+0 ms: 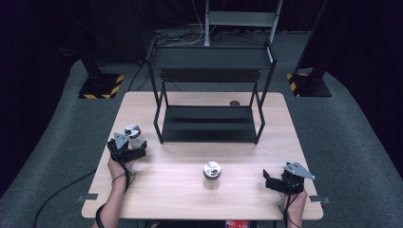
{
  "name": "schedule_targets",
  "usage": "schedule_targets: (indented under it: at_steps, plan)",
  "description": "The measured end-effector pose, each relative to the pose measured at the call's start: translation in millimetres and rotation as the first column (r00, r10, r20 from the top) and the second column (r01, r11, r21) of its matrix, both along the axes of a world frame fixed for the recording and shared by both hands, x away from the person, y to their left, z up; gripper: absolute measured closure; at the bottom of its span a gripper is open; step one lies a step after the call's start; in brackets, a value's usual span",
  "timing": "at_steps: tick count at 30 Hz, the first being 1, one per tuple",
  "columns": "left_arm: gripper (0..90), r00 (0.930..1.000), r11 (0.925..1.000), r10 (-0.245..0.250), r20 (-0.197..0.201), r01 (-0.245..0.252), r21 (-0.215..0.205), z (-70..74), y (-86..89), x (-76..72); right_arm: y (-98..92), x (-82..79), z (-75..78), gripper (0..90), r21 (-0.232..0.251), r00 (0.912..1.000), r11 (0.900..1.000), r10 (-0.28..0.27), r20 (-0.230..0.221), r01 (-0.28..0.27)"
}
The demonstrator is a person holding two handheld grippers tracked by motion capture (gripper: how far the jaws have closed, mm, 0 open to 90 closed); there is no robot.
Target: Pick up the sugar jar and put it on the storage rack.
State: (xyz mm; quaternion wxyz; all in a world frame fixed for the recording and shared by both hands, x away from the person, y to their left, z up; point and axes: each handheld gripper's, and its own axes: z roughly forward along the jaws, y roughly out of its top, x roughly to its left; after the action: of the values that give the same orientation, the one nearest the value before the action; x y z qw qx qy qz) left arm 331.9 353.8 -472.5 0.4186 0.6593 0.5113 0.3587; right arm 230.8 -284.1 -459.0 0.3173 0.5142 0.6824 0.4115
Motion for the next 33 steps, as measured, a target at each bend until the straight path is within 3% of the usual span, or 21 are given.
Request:
schedule_targets:
  at_steps: [24, 33]
  plan:
    - [0.0, 0.9999, 0.9999, -0.009, -0.011, 0.009, 0.005, 1.7, -3.0, 13.2, -6.0, 1.9, -0.1, 0.0, 0.026, 0.9999, 1.0, 0.013, -0.007, -0.012]
    - [0.0, 0.998, 0.9984, -0.056, -0.03, 0.057, 0.007, 4.1, 0.7, 20.5, -5.6, 0.7, -0.7, 0.0, 0.028, 1.0, 1.0, 0.008, -0.002, -0.008]
